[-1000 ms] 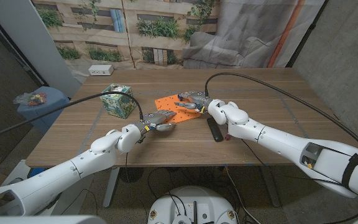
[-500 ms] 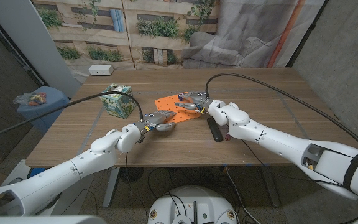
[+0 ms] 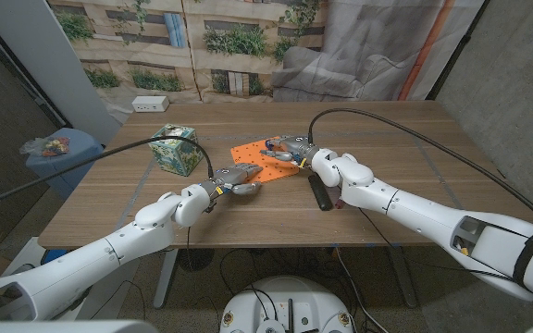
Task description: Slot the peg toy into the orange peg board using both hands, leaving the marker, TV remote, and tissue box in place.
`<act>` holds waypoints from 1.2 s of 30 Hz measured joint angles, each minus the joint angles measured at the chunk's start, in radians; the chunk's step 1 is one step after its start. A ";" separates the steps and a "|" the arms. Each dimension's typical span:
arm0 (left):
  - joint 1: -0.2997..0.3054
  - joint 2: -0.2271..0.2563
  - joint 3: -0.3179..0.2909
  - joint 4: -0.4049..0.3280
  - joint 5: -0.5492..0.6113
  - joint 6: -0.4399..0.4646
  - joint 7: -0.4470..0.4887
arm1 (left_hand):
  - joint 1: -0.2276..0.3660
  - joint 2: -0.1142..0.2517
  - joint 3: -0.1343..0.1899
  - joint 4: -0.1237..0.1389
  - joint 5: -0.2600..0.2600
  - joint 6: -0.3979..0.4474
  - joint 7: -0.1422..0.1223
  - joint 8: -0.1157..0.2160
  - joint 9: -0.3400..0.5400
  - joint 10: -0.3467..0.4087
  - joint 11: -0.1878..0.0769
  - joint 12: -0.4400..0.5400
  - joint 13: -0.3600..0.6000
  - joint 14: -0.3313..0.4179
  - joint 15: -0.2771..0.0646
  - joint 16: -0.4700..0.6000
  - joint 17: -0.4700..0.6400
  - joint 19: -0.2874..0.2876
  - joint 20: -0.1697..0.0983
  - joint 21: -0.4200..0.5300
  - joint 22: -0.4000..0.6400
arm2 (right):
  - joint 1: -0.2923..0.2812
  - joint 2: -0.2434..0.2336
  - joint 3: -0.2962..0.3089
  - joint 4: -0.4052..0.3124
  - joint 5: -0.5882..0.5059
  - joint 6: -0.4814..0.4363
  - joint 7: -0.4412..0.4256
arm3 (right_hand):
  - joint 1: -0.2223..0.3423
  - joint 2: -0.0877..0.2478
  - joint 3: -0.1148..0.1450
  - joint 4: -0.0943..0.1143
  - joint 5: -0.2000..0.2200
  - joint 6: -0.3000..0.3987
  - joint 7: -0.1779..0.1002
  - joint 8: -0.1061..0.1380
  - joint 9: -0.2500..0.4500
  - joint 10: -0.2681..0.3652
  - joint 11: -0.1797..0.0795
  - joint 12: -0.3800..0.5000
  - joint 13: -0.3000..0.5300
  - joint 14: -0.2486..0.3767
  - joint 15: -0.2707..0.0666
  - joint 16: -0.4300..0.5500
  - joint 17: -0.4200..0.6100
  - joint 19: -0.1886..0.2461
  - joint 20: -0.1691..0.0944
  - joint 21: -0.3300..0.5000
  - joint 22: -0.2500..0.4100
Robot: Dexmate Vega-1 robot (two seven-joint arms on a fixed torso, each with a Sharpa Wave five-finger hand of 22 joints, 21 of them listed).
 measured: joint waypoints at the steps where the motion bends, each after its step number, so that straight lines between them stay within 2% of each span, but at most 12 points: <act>1: 0.000 0.000 0.000 0.000 0.000 0.001 0.000 | 0.000 0.000 0.000 0.000 0.000 0.000 0.000 0.001 0.000 0.000 0.000 0.000 0.000 0.000 0.000 0.000 0.000 0.000 0.000 0.000 0.000 | -0.001 0.000 0.004 -0.002 0.001 0.000 -0.002 | 0.000 0.000 0.000 0.000 0.001 -0.003 0.003 -0.002 0.000 -0.004 0.004 0.000 0.005 0.000 0.000 0.000 0.000 -0.003 0.003 0.000 0.000; 5: 0.002 0.000 -0.001 -0.005 0.002 0.007 0.000 | 0.000 0.000 0.000 0.000 0.000 0.000 0.000 0.002 0.000 0.000 0.000 0.000 0.000 0.000 0.000 0.000 0.000 0.000 0.000 0.000 0.000 | -0.006 -0.001 0.017 -0.007 0.012 -0.007 -0.020 | 0.000 0.000 -0.003 -0.003 0.001 -0.011 0.002 -0.005 -0.001 -0.017 -0.002 -0.004 0.010 -0.005 0.005 0.000 0.000 -0.008 0.008 0.000 0.000; 12: 0.009 0.002 -0.003 -0.015 0.003 0.012 0.000 | 0.000 0.000 0.000 0.000 0.000 0.000 0.000 0.001 0.000 0.000 0.000 0.000 0.000 0.000 0.000 0.000 0.000 0.000 0.000 0.000 0.000 | -0.009 -0.001 0.025 -0.011 0.031 -0.017 -0.045 | 0.000 0.000 -0.003 -0.003 0.001 -0.014 -0.001 -0.006 -0.002 -0.022 0.003 -0.004 0.010 -0.011 0.004 0.000 0.000 -0.013 0.013 0.000 0.000; 36: 0.025 0.013 -0.010 -0.046 0.016 0.034 0.000 | 0.000 0.000 0.000 0.000 0.000 0.014 0.000 -0.002 0.000 0.010 -0.005 0.001 0.000 0.015 -0.006 0.004 0.000 0.012 0.000 -0.001 0.000 | -0.054 -0.014 0.111 -0.057 0.142 0.005 -0.138 | 0.000 0.000 -0.003 -0.003 0.001 -0.023 0.001 -0.003 -0.002 -0.031 0.004 0.001 0.009 -0.011 0.004 0.000 -0.005 -0.006 0.020 0.000 0.000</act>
